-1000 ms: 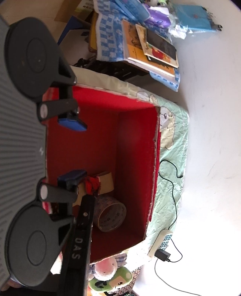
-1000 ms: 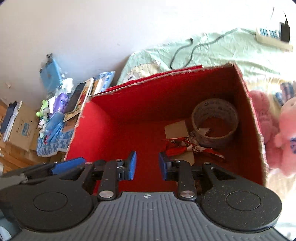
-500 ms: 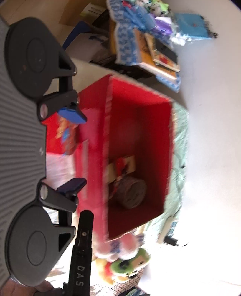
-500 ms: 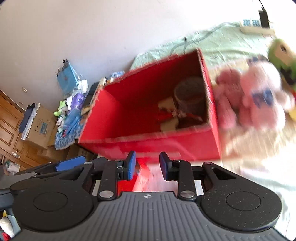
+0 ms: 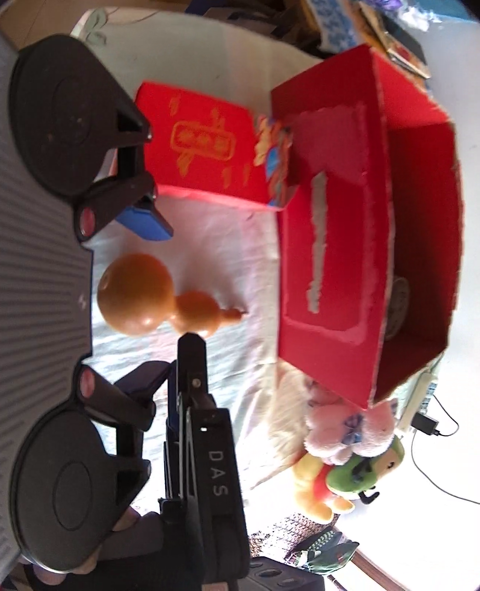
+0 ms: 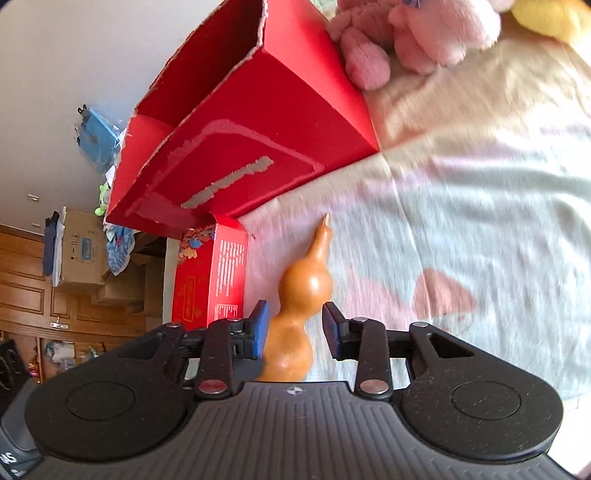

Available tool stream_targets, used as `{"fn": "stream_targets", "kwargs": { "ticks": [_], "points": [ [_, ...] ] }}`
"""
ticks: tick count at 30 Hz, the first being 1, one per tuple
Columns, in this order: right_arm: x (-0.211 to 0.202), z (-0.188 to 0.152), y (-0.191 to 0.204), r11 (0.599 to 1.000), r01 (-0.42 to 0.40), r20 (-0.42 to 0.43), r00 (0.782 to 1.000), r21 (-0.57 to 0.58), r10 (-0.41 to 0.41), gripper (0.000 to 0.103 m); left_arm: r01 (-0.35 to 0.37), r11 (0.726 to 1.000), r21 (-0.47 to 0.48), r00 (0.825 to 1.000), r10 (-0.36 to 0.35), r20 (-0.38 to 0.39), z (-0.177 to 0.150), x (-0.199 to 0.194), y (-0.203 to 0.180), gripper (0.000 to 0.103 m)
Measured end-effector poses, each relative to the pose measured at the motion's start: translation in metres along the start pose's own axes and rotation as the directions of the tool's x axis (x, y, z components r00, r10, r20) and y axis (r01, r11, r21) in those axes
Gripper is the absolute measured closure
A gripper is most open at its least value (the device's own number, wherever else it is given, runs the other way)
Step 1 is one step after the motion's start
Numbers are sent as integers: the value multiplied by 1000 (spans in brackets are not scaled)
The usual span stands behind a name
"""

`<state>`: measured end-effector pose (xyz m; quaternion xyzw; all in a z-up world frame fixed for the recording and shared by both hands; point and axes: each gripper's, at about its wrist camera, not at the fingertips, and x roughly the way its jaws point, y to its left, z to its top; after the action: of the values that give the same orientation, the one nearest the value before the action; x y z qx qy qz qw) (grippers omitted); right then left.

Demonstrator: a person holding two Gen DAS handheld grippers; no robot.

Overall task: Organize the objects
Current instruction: 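Withdraw the right gripper from the box toward the orange gourd, then close the right gripper around the gourd's waist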

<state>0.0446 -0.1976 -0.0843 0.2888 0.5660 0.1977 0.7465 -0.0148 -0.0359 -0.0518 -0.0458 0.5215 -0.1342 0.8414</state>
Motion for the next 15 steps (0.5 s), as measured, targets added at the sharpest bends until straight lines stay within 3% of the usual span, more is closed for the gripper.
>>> {"fn": "stream_targets", "kwargs": {
  "ticks": [15],
  "points": [
    [22,5,-11,998,-40,-55,998,44,42,65,28,999,-18,998,-29,-50,-6,33,4,30]
  ]
}}
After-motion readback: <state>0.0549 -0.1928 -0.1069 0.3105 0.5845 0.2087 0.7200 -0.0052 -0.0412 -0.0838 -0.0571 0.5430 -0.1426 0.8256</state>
